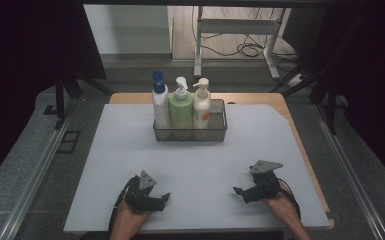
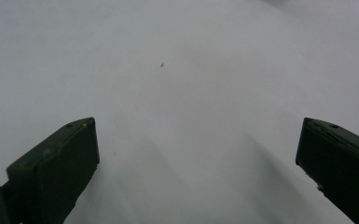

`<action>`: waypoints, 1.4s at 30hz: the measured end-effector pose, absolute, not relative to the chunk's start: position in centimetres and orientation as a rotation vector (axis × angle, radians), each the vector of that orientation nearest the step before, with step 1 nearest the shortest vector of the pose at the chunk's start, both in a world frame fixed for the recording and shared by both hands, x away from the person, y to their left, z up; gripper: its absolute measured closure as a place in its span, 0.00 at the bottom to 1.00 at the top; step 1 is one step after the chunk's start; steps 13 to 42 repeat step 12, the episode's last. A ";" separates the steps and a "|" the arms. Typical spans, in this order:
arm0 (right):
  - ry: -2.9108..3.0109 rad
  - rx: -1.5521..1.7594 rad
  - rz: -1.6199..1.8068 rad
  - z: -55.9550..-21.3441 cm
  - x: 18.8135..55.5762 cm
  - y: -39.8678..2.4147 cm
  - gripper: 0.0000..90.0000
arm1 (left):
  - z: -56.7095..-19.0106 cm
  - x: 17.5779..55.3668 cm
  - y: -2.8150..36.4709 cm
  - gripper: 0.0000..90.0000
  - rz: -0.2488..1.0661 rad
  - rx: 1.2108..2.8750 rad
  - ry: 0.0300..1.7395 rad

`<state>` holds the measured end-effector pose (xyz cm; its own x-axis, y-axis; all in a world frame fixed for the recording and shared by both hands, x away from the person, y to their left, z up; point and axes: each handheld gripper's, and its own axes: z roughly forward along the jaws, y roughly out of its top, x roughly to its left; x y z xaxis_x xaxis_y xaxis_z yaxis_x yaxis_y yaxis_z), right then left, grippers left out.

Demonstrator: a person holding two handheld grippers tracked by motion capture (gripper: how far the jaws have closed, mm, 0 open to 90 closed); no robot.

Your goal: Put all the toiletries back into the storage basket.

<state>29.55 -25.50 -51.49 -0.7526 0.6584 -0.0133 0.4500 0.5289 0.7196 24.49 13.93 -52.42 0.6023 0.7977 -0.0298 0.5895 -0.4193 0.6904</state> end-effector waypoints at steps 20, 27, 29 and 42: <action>2.499 0.970 1.018 -52.3 29.4 -25.5 0.00 | -52.4 24.5 13.9 0.13 0.398 2.158 1.090; 2.499 0.970 1.018 -52.3 29.4 -25.5 0.00 | -52.4 24.5 13.9 0.13 0.398 2.158 1.090; 2.499 0.970 1.018 -52.3 29.4 -25.5 0.00 | -52.4 24.5 13.9 0.13 0.398 2.158 1.090; 2.499 0.970 1.018 -52.3 29.4 -25.5 0.00 | -52.4 24.5 13.9 0.13 0.398 2.158 1.090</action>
